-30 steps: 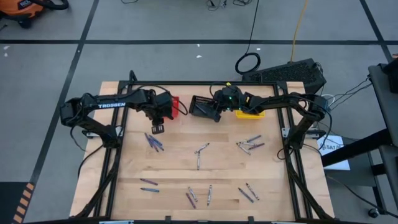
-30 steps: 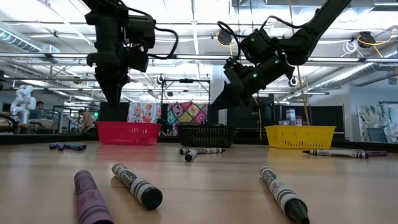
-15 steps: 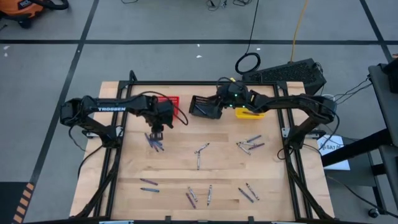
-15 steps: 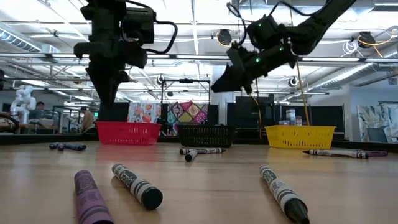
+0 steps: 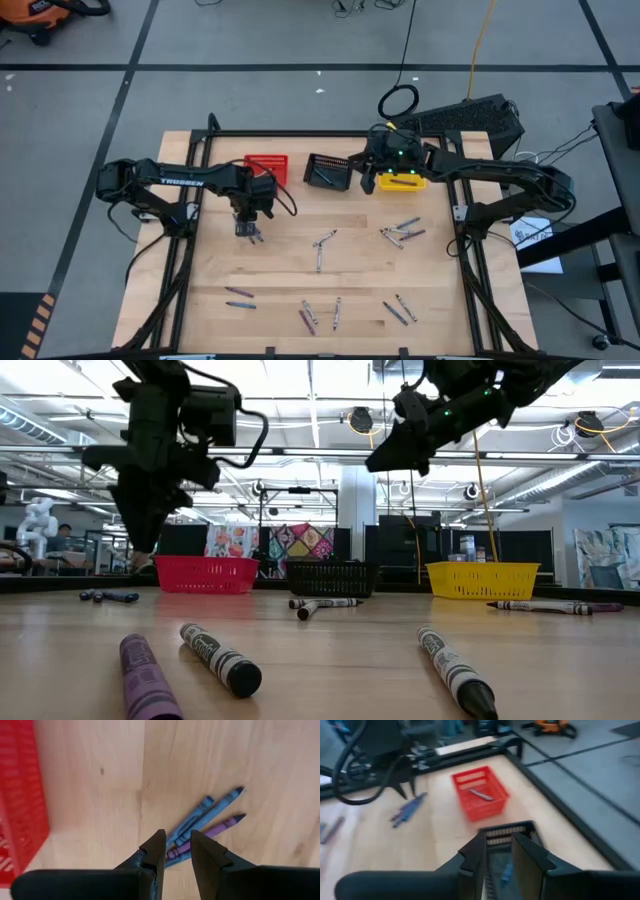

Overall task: Sort crayons
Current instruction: Put the blue crayon into the black bin

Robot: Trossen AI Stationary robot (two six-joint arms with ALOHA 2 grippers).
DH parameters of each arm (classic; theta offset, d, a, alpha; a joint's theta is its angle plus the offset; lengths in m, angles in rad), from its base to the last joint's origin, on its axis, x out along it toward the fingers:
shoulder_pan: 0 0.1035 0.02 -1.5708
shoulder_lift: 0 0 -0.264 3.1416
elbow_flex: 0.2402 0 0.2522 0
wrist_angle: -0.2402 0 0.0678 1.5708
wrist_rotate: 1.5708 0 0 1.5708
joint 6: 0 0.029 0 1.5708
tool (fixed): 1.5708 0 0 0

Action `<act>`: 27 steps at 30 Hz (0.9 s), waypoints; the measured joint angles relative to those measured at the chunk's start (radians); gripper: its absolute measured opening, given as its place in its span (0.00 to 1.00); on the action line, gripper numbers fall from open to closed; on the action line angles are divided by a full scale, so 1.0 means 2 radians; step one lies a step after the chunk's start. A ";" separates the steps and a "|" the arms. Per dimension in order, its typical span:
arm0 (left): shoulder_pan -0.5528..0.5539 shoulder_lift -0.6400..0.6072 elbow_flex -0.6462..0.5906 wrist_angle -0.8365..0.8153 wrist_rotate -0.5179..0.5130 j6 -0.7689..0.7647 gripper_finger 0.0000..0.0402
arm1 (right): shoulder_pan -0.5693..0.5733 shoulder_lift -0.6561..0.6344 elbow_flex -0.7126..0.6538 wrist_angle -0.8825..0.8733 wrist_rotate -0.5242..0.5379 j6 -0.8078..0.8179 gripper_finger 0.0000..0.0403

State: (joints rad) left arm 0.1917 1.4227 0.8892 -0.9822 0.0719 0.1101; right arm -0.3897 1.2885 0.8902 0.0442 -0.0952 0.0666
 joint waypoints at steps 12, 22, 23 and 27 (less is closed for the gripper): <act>0.031 0.000 -0.010 0.039 -0.005 0.013 0.20 | -0.036 -0.026 0.000 -0.088 0.129 -0.051 0.20; 0.081 0.000 0.000 0.017 -0.013 0.005 0.20 | -0.089 -0.026 0.000 -0.133 0.220 -0.063 0.20; 0.089 0.000 0.005 0.016 -0.017 0.007 0.20 | -0.095 -0.026 0.000 -0.135 0.219 -0.060 0.20; 0.124 0.000 0.023 0.013 -0.038 0.028 0.20 | -0.112 -0.026 0.000 -0.150 0.217 -0.058 0.20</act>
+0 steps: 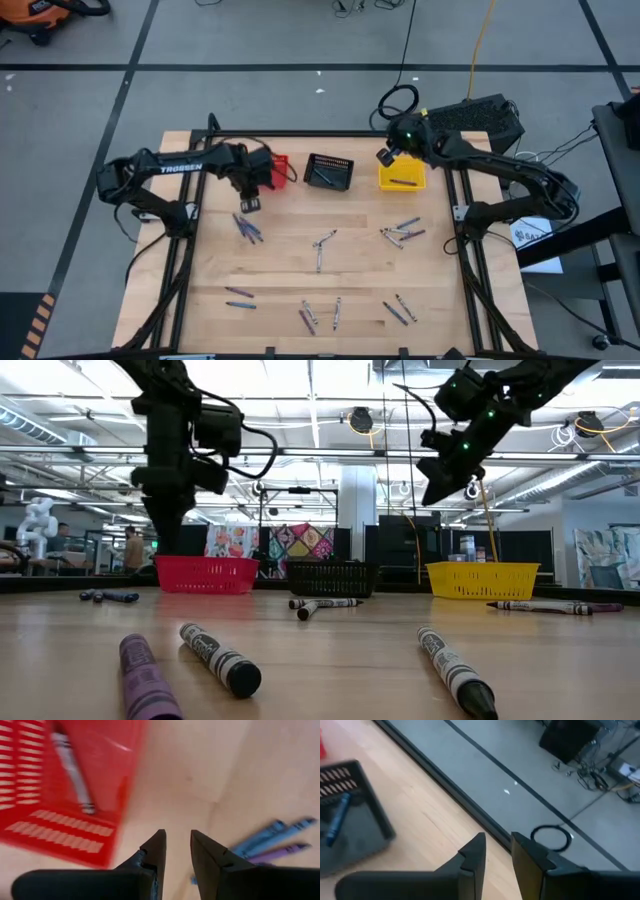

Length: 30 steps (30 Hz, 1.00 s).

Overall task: Sort crayons
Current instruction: Put the blue crayon into the black bin

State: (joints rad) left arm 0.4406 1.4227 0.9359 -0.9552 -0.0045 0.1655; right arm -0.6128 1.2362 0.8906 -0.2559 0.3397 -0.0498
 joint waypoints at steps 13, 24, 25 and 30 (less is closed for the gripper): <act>0.078 0.000 0.011 0.002 0.025 0.000 0.20 | -0.068 0.000 0.000 -0.042 0.000 -0.003 0.20; 0.047 0.000 0.011 -0.076 0.032 0.046 0.20 | -0.070 0.000 0.000 -0.029 0.000 -0.007 0.20; 0.040 0.000 0.011 -0.081 0.032 0.054 0.20 | -0.070 0.000 0.000 -0.029 0.000 -0.006 0.20; -0.002 0.000 0.011 -0.078 0.047 0.068 0.20 | -0.070 0.000 0.000 -0.031 -0.002 0.020 0.20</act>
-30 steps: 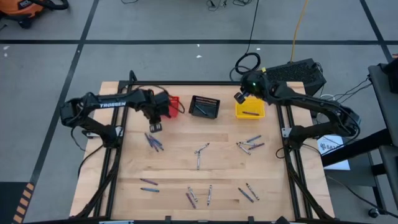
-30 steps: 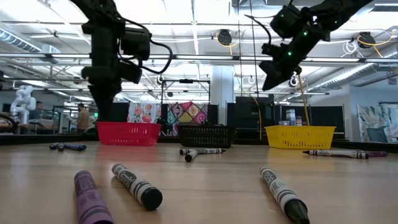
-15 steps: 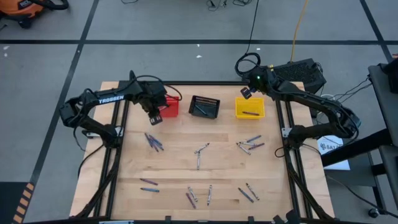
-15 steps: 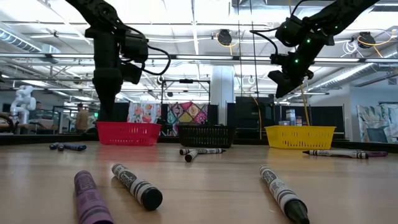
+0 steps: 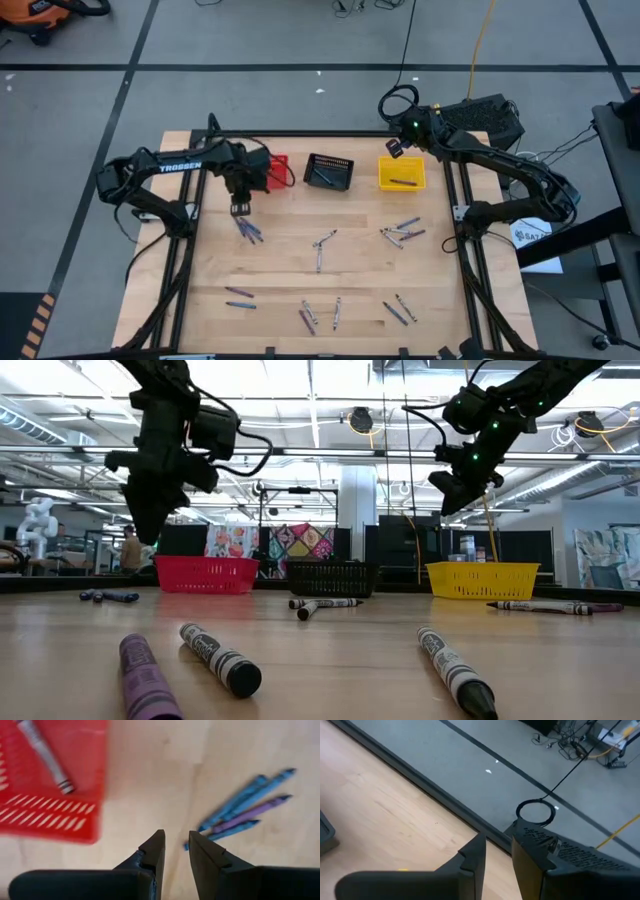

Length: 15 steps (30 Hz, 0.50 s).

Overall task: Sort crayons
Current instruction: Put the blue crayon into the black bin

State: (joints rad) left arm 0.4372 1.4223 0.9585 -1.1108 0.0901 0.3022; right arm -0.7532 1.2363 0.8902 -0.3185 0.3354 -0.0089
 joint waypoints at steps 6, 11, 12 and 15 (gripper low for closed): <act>-0.057 0.000 0.000 0.001 0.019 -0.004 0.20 | 0.001 0.000 0.000 -0.021 -0.016 0.036 0.20; -0.099 0.000 -0.003 0.027 0.019 -0.015 0.20 | 0.001 0.000 0.000 -0.034 -0.070 0.069 0.20; -0.107 0.000 -0.006 0.027 0.019 -0.021 0.20 | 0.001 0.000 0.000 -0.036 -0.083 0.077 0.20; -0.133 0.000 -0.013 0.025 0.019 -0.052 0.20 | 0.002 0.000 0.000 -0.045 -0.119 0.096 0.20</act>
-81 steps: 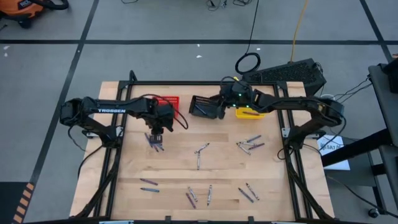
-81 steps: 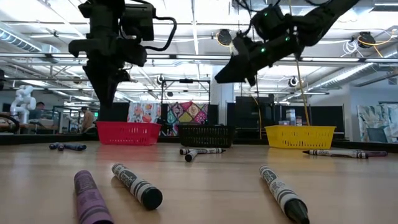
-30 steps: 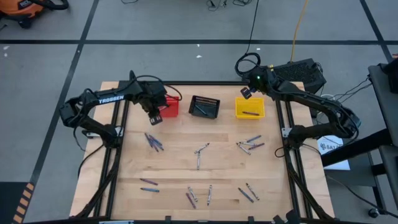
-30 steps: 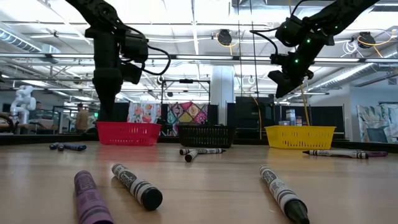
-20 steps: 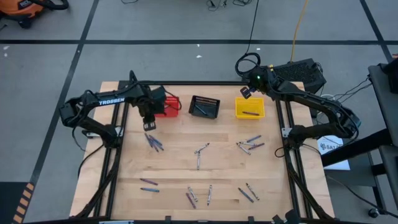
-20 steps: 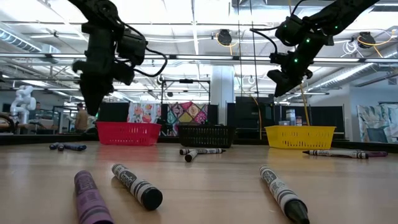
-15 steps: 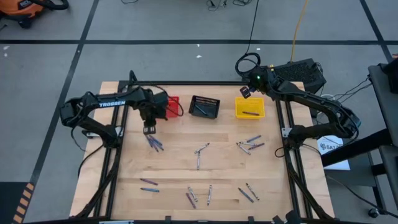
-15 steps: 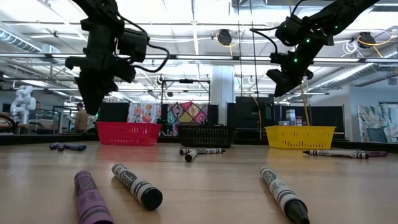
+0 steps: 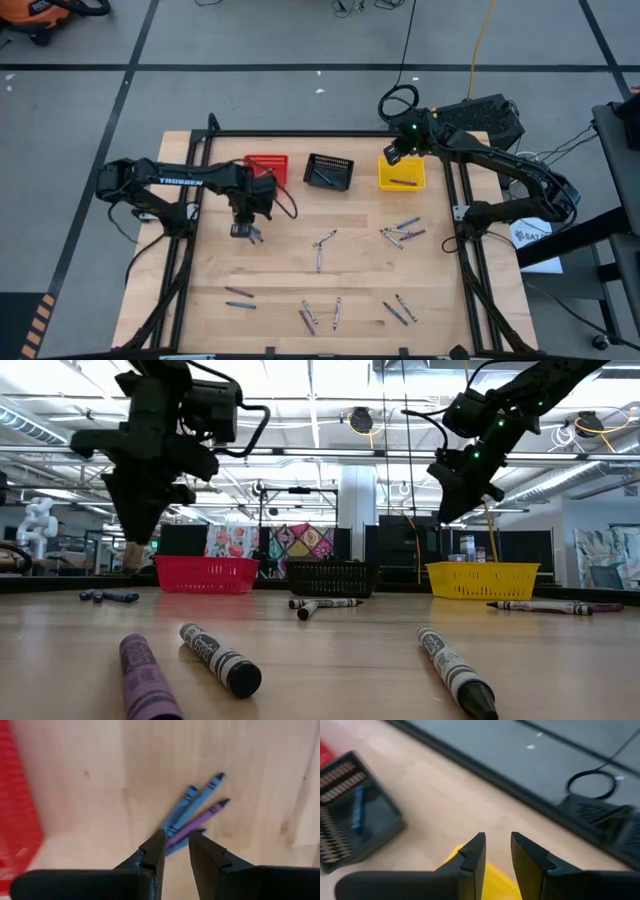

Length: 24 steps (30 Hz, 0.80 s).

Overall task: Sort crayons
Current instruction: Put the blue crayon into the black bin

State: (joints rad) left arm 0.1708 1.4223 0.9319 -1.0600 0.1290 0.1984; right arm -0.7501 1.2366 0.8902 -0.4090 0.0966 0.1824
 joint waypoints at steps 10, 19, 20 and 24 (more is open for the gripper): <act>-0.119 0.000 -0.003 0.002 0.000 -0.156 0.20 | 0.003 0.000 0.000 -0.032 -0.011 0.007 0.20; -0.247 0.000 -0.003 0.052 0.000 -0.323 0.20 | 0.003 0.000 0.000 -0.040 -0.010 0.004 0.20; -0.261 0.000 -0.003 0.061 0.000 -0.342 0.20 | 0.003 0.000 0.000 -0.042 -0.010 0.004 0.20; -0.314 0.000 -0.003 0.083 -0.002 -0.416 0.20 | 0.003 0.000 0.000 -0.051 -0.010 0.004 0.20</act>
State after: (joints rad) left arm -0.4564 1.4227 0.9257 -0.8935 0.1246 -0.6331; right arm -0.7441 1.2366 0.8902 -0.5120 0.0758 0.1905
